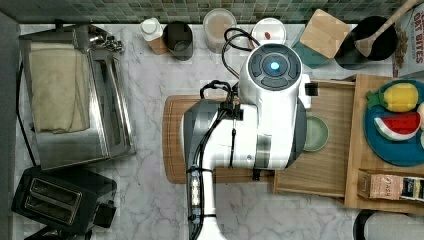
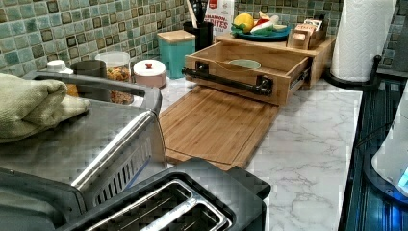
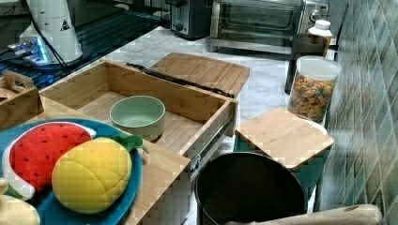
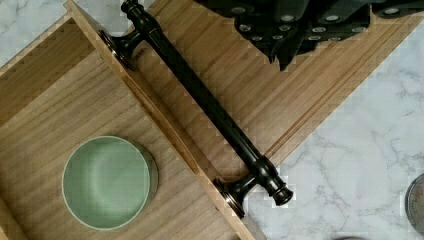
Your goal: Close the drawer.
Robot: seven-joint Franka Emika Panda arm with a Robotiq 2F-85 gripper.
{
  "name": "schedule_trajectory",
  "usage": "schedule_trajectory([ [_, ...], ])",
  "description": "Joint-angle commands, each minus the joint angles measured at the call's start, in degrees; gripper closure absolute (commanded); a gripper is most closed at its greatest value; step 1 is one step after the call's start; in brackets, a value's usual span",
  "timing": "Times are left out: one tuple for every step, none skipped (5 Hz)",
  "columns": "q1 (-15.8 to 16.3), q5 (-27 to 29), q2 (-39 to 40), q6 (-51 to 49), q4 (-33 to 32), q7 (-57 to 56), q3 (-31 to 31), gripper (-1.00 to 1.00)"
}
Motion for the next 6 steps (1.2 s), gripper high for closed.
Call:
schedule_trajectory([
  [-0.06,-0.1,0.0,0.01,-0.08,0.0,-0.01,1.0],
  [-0.26,0.03,0.78,3.1,-1.47,-8.73,0.36,1.0],
  [0.23,-2.46,1.41,7.64,-3.78,-19.61,1.69,1.0],
  [0.48,0.65,3.58,6.41,-2.18,-24.11,1.83,1.0],
  [0.49,2.46,5.71,5.05,-1.11,-28.72,2.2,1.0],
  [1.64,-0.24,7.52,7.06,-2.28,-31.4,2.65,1.0],
])
